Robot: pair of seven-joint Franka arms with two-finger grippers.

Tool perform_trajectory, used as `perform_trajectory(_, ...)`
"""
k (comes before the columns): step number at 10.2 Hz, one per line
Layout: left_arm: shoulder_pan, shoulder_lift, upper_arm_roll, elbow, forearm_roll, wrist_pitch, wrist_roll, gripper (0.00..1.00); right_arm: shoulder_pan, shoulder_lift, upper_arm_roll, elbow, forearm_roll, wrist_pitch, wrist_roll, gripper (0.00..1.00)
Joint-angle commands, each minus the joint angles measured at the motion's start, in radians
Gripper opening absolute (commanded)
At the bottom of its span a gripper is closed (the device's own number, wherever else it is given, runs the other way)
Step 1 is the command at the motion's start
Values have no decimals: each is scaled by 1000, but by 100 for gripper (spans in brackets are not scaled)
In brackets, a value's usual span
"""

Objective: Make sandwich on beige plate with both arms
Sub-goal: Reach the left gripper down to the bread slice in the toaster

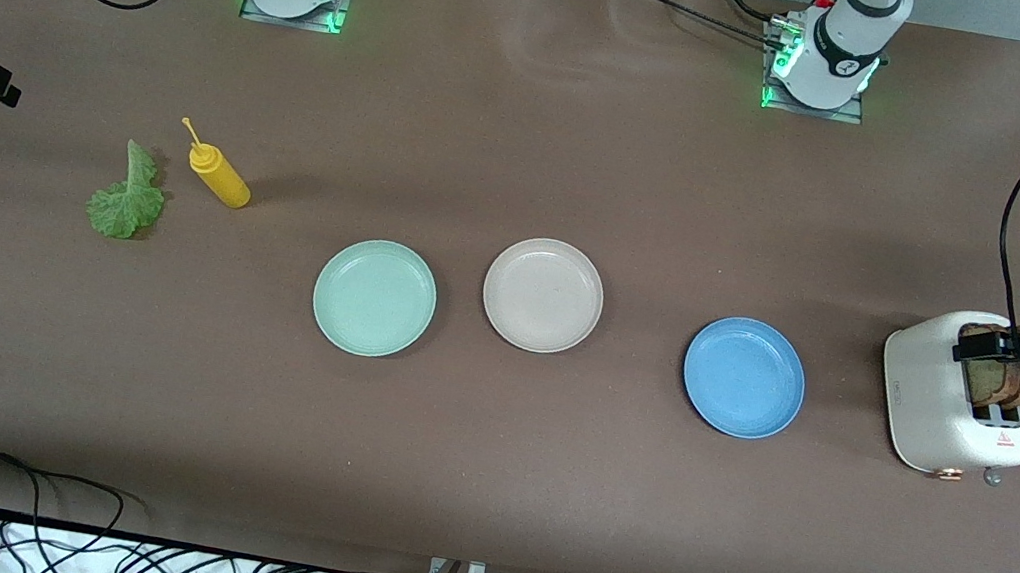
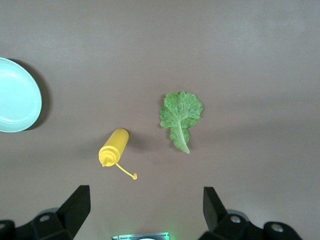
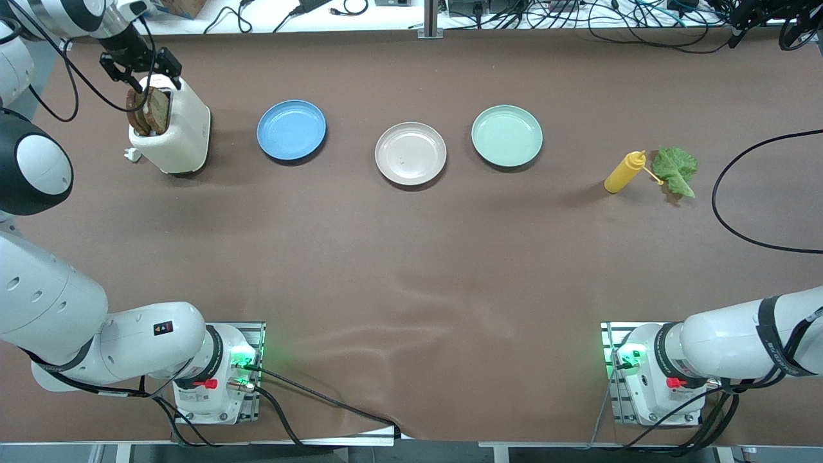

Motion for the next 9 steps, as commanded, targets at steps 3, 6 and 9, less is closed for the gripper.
perform_trajectory(3, -3, 2, 6, -28, 14, 20, 24, 93, -5, -2, 4, 7, -4, -11, -9, 100)
perform_trajectory(6, 0, 8, 14, -42, 14, 20, 25, 33, -5, -2, 3, 7, -2, -11, -9, 100)
perform_trajectory(9, 0, 3, 27, -42, 14, 15, 27, 0, -5, -2, 3, 7, -2, -11, -9, 100)
